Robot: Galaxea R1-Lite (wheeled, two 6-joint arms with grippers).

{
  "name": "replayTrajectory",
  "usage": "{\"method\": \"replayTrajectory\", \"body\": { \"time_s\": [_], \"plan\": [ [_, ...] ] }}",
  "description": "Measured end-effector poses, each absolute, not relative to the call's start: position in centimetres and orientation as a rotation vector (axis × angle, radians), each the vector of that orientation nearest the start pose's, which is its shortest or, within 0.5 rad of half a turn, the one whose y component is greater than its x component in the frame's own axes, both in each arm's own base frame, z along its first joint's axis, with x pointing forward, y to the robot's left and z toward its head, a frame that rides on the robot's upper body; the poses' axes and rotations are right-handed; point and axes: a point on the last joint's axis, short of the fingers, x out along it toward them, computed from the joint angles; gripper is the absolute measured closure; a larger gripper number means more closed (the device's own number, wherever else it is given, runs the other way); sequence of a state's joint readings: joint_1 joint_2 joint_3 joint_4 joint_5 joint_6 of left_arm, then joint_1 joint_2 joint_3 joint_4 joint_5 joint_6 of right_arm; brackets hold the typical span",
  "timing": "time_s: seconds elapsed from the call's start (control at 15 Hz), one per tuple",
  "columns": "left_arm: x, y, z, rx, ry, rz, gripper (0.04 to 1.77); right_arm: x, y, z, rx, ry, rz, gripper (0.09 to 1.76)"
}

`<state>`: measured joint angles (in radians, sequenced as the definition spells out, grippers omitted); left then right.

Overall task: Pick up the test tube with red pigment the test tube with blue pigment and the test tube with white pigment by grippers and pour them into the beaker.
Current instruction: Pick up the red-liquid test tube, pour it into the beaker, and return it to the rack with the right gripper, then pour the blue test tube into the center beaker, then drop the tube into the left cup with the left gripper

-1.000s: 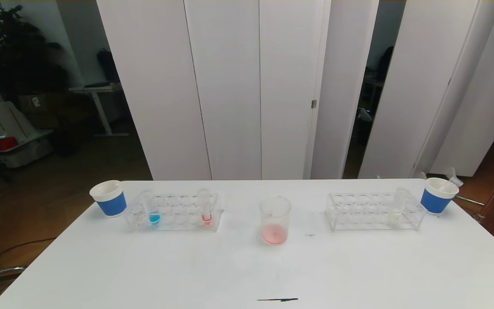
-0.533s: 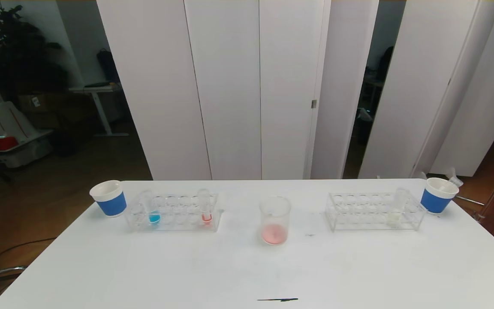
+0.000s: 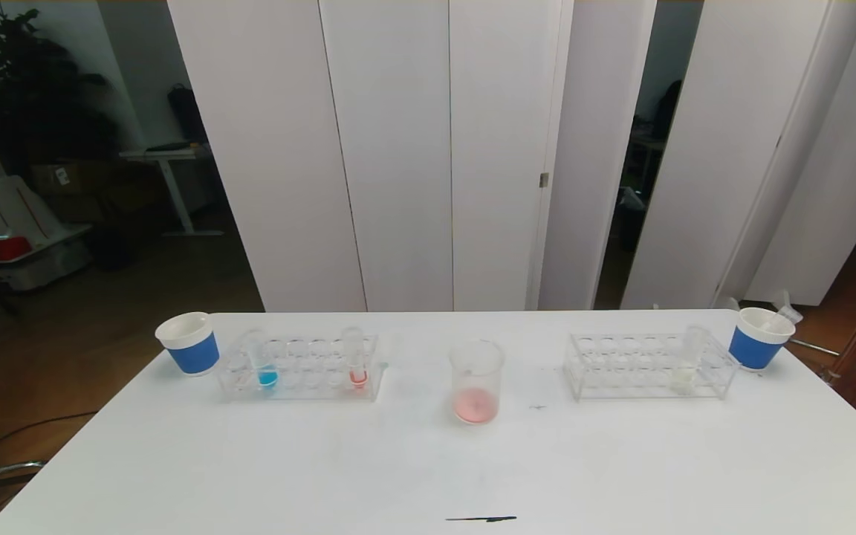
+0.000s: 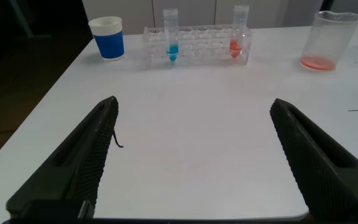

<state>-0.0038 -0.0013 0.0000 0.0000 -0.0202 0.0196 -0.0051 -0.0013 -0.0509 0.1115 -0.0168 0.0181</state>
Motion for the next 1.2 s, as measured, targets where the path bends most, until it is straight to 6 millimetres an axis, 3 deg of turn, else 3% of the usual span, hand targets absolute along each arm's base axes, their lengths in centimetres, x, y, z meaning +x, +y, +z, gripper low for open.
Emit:
{"method": "replayTrajectory", "body": {
  "time_s": [0.27, 0.4, 0.67, 0.8, 1.0, 1.2],
  "plan": [
    [-2.3, 0.0, 7.8, 0.016, -0.02, -0.007, 0.06, -2.7, 0.0, 7.8, 0.018, 0.059, -0.022, 0.1],
    [-2.6, 0.0, 8.9, 0.023, -0.071, -0.007, 0.06, -2.7, 0.0, 7.8, 0.018, 0.059, -0.022, 0.1],
    [-4.4, 0.0, 14.2, 0.025, -0.176, -0.005, 0.06, -2.7, 0.0, 7.8, 0.018, 0.06, -0.022, 0.1],
    [-4.4, 0.0, 17.5, 0.024, -0.188, 0.0, 0.06, -2.7, 0.0, 7.8, 0.018, 0.06, -0.022, 0.1],
    [-2.2, 0.0, 21.8, 0.015, -0.162, -0.003, 0.06, -2.7, 0.0, 7.8, 0.018, 0.06, -0.022, 0.1],
    [2.1, 0.0, 25.3, -0.018, -0.121, -0.004, 0.06, -2.7, 0.0, 7.8, 0.018, 0.06, -0.023, 0.1]
  ]
}}
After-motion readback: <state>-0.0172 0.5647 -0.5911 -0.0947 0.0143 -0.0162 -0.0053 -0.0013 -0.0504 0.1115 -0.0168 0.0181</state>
